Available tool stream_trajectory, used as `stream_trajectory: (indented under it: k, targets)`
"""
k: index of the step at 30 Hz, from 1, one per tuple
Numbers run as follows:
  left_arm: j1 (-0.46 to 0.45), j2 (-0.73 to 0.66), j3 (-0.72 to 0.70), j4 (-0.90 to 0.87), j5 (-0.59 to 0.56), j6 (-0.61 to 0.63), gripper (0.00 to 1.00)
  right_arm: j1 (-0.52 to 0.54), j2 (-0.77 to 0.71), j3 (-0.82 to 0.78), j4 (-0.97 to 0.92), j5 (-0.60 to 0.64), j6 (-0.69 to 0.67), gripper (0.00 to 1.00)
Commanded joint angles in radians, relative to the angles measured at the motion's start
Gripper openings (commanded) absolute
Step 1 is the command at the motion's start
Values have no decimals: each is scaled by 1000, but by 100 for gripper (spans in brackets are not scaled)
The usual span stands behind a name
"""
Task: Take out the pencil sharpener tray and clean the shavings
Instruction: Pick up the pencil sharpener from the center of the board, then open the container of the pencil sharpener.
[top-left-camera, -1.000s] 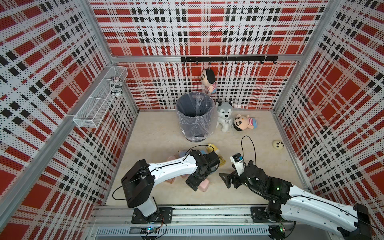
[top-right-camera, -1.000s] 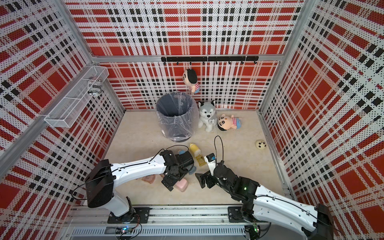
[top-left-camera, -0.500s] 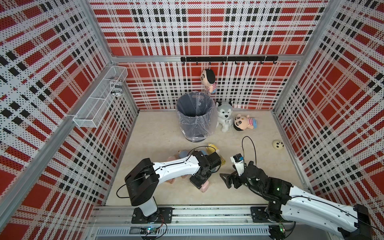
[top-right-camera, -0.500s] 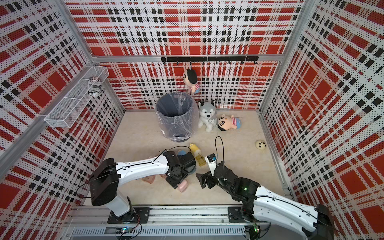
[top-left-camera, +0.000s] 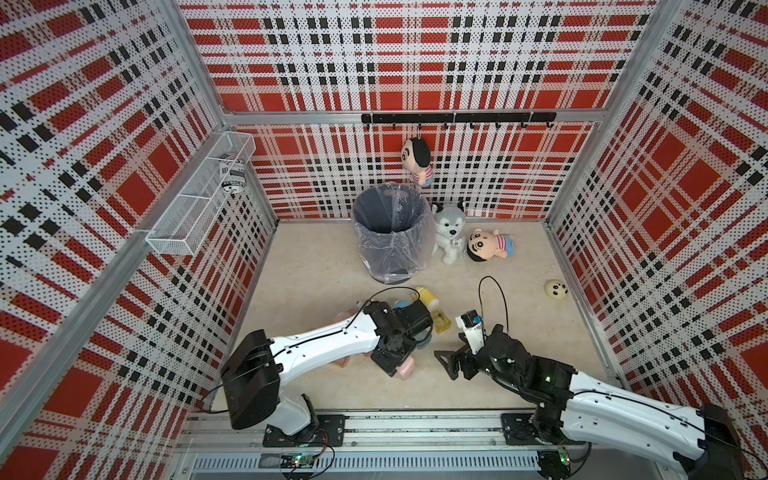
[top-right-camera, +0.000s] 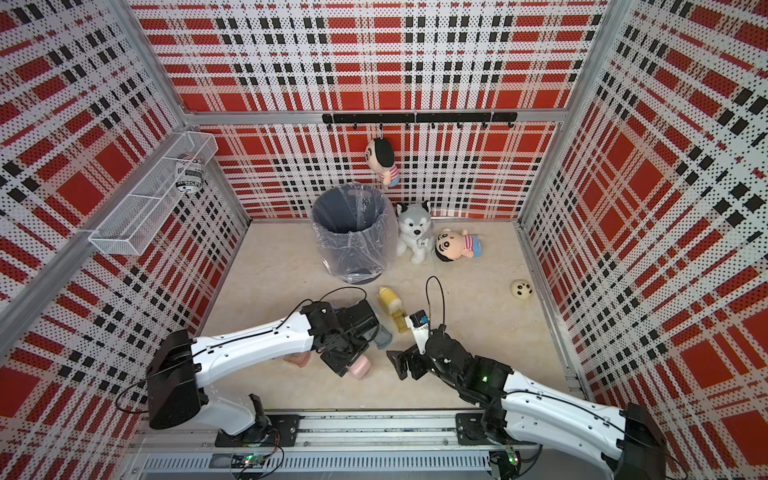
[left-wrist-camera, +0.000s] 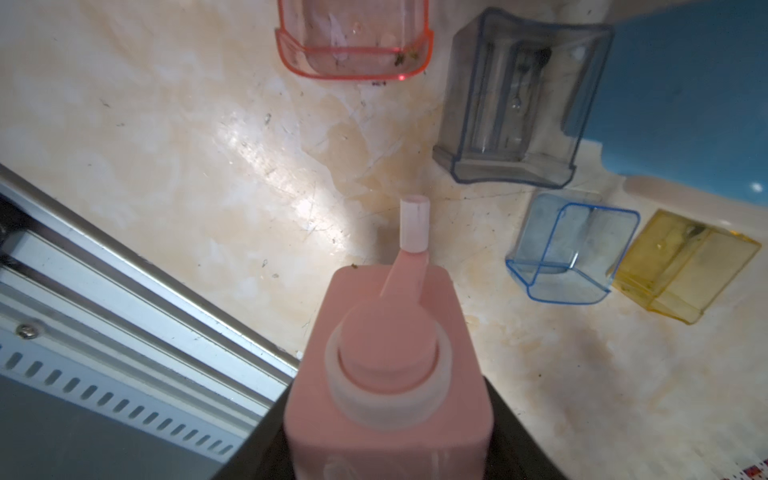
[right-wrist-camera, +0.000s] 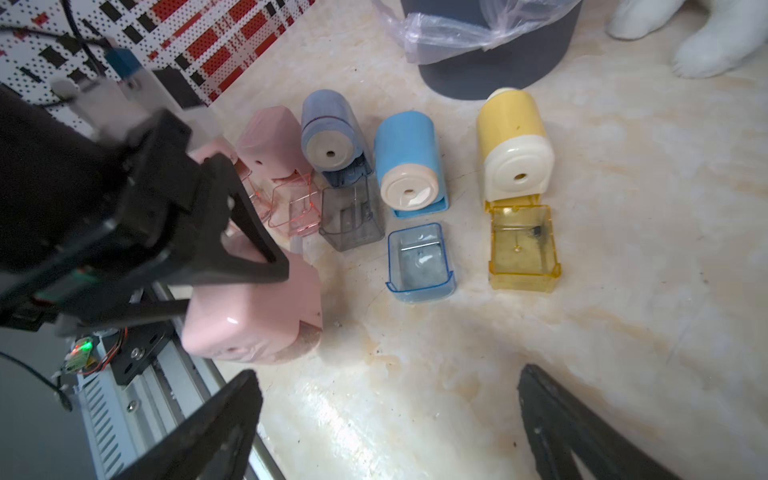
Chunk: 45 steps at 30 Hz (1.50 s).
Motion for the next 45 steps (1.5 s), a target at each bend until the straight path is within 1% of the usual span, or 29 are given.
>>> stream_trajectory:
  k: [1,4,7,11,14,17,19,25,27,28,31,36,39,41,45]
  targets:
    - [38,-66,-14,-64,-32,37,43,59,18,-65,190,-14,-41,100]
    - [75,-101,-17,-84,-26,70,42,153,56,-107,318,67,-111,100]
    - [108,-123,-12,-102,-19,105,42,191,135,-129,431,68,-171,100]
    - [141,-143,-9,-112,-10,136,42,235,270,-132,569,114,-251,100]
    - [156,-157,-10,-116,-7,150,42,271,376,-109,656,144,-320,100]
    - [164,-170,-10,-118,-4,155,42,287,486,-57,695,161,-367,100]
    - [168,-179,-13,-118,-6,155,42,297,563,-22,734,194,-403,100]
    - [180,-206,-32,-118,-6,156,42,304,741,53,859,241,-452,88]
    - [184,-211,-35,-118,-7,157,42,306,791,69,862,241,-453,88]
    - [186,-212,-34,-119,-7,159,42,307,805,72,937,250,-467,86]
    - [192,-216,-38,-118,-7,162,42,316,850,82,1026,246,-494,83]
    - [197,-216,-39,-116,-6,168,42,332,906,109,1096,261,-525,80]
    - [201,-217,-41,-117,-4,171,42,332,942,124,1133,260,-530,75]
    - [204,-220,-41,-115,-5,172,42,332,962,132,1150,261,-526,67]
    - [207,-225,-46,-112,-3,172,42,332,986,140,1170,274,-516,64]
